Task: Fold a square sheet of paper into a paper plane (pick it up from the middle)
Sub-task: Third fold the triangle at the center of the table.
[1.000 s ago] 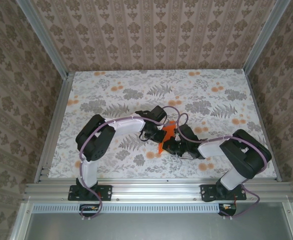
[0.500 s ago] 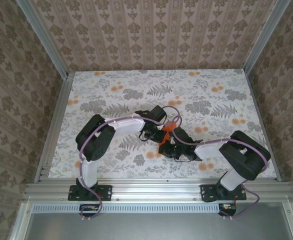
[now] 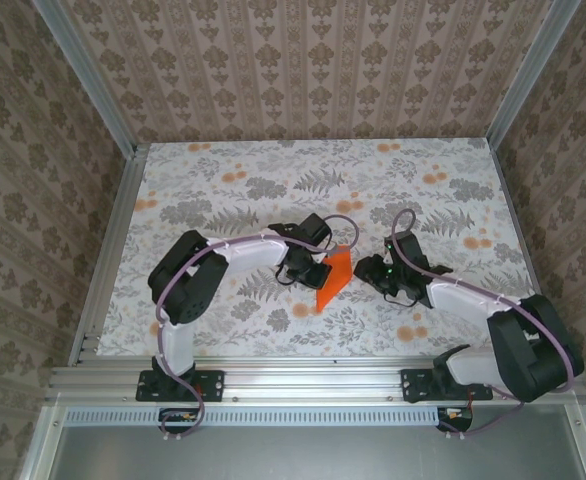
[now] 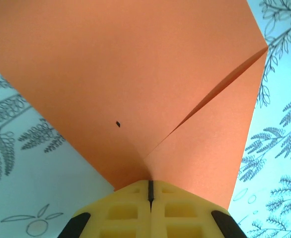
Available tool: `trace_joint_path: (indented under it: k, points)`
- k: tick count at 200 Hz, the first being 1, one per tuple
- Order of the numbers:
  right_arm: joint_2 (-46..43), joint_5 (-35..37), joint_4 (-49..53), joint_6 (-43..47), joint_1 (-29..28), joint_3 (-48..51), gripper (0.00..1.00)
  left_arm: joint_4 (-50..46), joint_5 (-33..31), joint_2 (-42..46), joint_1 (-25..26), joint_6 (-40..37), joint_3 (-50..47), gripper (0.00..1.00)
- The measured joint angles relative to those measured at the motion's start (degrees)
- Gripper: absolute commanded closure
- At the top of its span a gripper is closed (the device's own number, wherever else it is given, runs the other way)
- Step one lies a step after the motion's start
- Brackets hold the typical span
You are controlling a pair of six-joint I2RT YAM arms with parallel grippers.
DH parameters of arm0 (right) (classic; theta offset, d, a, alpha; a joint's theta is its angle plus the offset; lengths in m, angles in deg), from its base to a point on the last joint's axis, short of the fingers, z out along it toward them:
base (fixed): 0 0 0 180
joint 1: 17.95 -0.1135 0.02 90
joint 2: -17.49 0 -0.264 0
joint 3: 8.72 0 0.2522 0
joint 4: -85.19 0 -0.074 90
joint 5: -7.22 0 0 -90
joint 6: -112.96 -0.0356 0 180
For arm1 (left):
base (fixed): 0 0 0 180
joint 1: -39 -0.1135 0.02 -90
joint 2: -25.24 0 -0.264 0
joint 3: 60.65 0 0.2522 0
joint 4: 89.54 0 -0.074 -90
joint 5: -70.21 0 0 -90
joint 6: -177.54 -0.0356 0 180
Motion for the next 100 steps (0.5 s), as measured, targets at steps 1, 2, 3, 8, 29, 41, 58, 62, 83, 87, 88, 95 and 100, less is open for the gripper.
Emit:
trace_joint_path:
  k: [1, 2, 3, 8, 29, 41, 58, 62, 83, 87, 88, 95, 100]
  points:
    - [0.07, -0.04, 0.0, 0.07, 0.04, -0.04, 0.63, 0.0, 0.02, 0.0, 0.02, 0.0, -0.02, 1.0]
    - [0.17, -0.09, 0.0, 0.15, 0.09, -0.07, 0.63, 0.0, 0.04, 0.0, 0.04, -0.02, -0.02, 1.0]
    - [0.44, -0.26, 0.0, 0.22, 0.15, -0.15, 0.63, -0.02, 0.07, 0.02, 0.07, -0.02, -0.07, 1.0]
    - [1.25, -0.96, -0.02, 0.57, 0.31, -0.46, 0.63, -0.07, 0.2, 0.09, 0.2, -0.15, -0.13, 1.0]
    - [5.6, -3.72, -0.63, 0.85, 0.57, -2.03, 0.63, -0.57, 0.59, 0.26, 0.46, -0.39, -0.26, 1.0]
    - [7.89, -5.01, -1.62, 0.81, 0.59, -2.64, 0.63, -0.83, 0.68, 0.28, 0.57, -0.42, -0.26, 1.0]
    - [9.92, -6.29, -3.08, 0.79, 0.59, -2.86, 0.63, -1.11, 0.68, 0.31, 0.66, -0.44, -0.26, 1.0]
    - [10.4, -6.69, -3.5, 0.76, 0.59, -2.91, 0.63, -1.16, 0.7, 0.31, 0.66, -0.44, -0.26, 1.0]
    - [12.44, -8.2, -4.31, 0.72, 0.66, -3.52, 0.63, -1.25, 0.76, 0.35, 0.66, -0.44, -0.28, 1.0]
    - [12.61, -8.59, -4.57, 0.66, 0.87, -3.61, 0.63, -1.29, 0.79, 0.39, 0.66, -0.44, -0.28, 1.0]
    - [12.66, -8.68, -4.68, 0.66, 0.9, -3.61, 0.63, -1.29, 0.79, 0.39, 0.66, -0.44, -0.28, 1.0]
    - [13.2, -8.92, -5.46, 0.59, 0.92, -3.8, 0.63, -1.46, 0.81, 0.39, 0.66, -0.44, -0.28, 1.0]
    - [13.68, -9.14, -5.92, 0.57, 0.92, -3.98, 0.63, -1.55, 0.85, 0.39, 0.66, -0.44, -0.31, 1.0]
